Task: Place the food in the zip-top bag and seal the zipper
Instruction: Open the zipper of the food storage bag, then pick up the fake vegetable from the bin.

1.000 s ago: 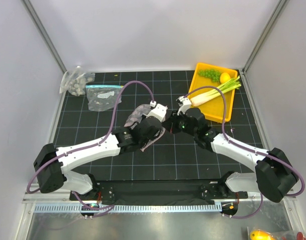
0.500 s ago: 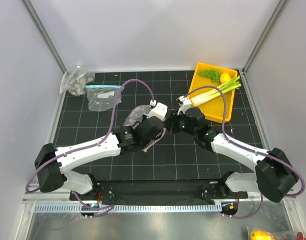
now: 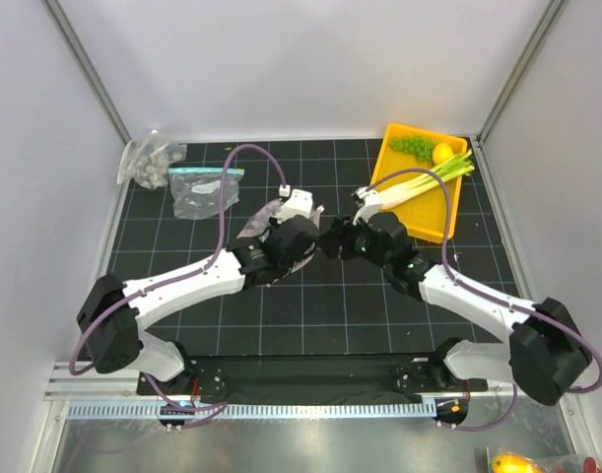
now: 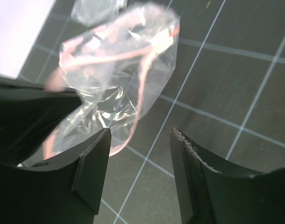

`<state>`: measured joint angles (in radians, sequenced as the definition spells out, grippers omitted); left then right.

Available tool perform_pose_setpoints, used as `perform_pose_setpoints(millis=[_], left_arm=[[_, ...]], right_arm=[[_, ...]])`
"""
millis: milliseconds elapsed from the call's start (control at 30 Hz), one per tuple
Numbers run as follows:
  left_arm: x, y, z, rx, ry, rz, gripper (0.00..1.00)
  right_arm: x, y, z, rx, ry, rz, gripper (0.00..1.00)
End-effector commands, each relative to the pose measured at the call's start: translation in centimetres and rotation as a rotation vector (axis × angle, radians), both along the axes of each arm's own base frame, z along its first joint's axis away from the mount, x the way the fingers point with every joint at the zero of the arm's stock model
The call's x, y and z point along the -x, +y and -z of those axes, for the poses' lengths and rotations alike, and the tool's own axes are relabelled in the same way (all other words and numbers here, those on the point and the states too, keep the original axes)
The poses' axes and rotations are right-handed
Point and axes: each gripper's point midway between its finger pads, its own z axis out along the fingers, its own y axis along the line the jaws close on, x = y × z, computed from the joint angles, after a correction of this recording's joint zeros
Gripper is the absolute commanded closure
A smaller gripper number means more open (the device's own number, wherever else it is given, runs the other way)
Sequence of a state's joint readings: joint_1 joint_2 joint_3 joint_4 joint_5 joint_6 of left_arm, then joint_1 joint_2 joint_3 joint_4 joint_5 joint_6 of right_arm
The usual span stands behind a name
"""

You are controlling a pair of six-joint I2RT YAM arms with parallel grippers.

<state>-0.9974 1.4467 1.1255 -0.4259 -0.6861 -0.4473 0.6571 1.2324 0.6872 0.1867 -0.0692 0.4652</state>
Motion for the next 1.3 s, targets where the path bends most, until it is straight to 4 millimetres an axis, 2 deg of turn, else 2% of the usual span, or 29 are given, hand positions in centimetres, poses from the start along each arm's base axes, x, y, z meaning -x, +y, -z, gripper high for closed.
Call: perform_pose_setpoints(millis=[0,167,300,333,367,400,567,600,667,700,733,833,867,900,933,967,1000,1033,1067,1100,1167,1200,1267], left_arm=[[-1.6,-0.4,0.3,0.086,0.034,-0.050,1.00],[-2.3,0.1,1.4,0.099,0.057,-0.106,1.00],[-2.3,0.2,1.7,0.121,0.076,-0.119,0.99],[-2.3,0.2,1.7,0.126,0.078,-0.118,1.00],[-2.3,0.2,1.6,0.135,0.077,-0.124,1.00],[-2.3,0.2,1.5,0.145,0.072,-0.130,1.00],[-2.2,0.6,1.1,0.180,0.052,-0.145,1.00],[-2.1,0.6,1.1,0.188,0.050,-0.148,0.99],[-2.0,0.6,1.0,0.209,0.045,-0.152,1.00],[-1.9,0.6,0.9,0.219,0.046,-0.154,1.00],[-1.8,0.5,0.9,0.230,0.050,-0.149,1.00],[-1.6,0.3,1.0,0.254,0.058,-0.144,1.00],[-1.5,0.3,0.9,0.262,0.059,-0.142,1.00],[-1.5,0.2,0.9,0.269,0.063,-0.140,1.00],[-1.4,0.1,0.9,0.281,0.068,-0.143,1.00],[-1.2,-0.2,0.8,0.300,0.079,-0.133,1.00],[-1.0,-0.3,0.7,0.314,0.084,-0.133,1.00],[-0.9,-0.3,0.8,0.321,0.091,-0.134,1.00],[-0.8,-0.3,0.6,0.342,0.093,-0.143,1.00],[-0.9,0.2,0.3,0.344,0.074,-0.163,1.00],[-1.1,0.8,0.1,0.360,0.056,-0.210,1.00],[-1.0,1.5,0.0,0.358,0.050,-0.240,1.00],[-0.7,1.7,-0.1,0.373,0.052,-0.268,0.99]], right_arm=[[-1.1,-2.1,-2.5,-0.001,-0.097,0.112,0.39],[-1.1,-3.9,-3.5,-0.010,-0.132,0.195,0.37],[-2.9,-7.9,-3.7,0.057,-0.126,0.398,0.37],[-3.5,-9.1,-3.9,0.078,-0.131,0.458,0.34],[-4.0,-10.1,-3.0,0.106,-0.098,0.507,0.30],[-5.6,-12.7,-3.4,0.099,-0.078,0.633,0.25],[-9.1,-17.3,-1.7,0.029,0.020,0.860,0.01],[-10.4,-18.6,-1.4,0.020,0.036,0.915,0.00],[-11.2,-20.5,-0.4,0.034,0.071,1.007,0.00],[-12.0,-21.1,-1.2,0.006,0.062,1.047,0.01],[-12.8,-22.4,-0.2,0.017,0.082,1.098,0.00],[-15.0,-24.1,0.4,-0.013,0.099,1.182,0.01],[-15.3,-25.3,0.8,-0.015,0.116,1.236,0.00],[-16.5,-25.8,0.0,-0.046,0.112,1.276,0.00],[-17.1,-26.2,0.3,-0.053,0.122,1.296,0.00],[-17.7,-27.3,2.3,-0.020,0.167,1.331,0.00],[-19.0,-27.7,1.3,-0.045,0.149,1.349,0.01],[-19.7,-28.0,1.5,-0.048,0.153,1.354,0.00],[-20.6,-28.7,3.1,-0.031,0.171,1.370,0.00],[-21.6,-29.1,2.5,-0.049,0.157,1.376,0.00],[-23.4,-29.7,4.0,-0.053,0.180,1.387,0.00],[-23.9,-30.7,4.8,-0.058,0.197,1.401,0.00],[-25.4,-30.8,6.6,-0.073,0.236,1.395,0.00]])
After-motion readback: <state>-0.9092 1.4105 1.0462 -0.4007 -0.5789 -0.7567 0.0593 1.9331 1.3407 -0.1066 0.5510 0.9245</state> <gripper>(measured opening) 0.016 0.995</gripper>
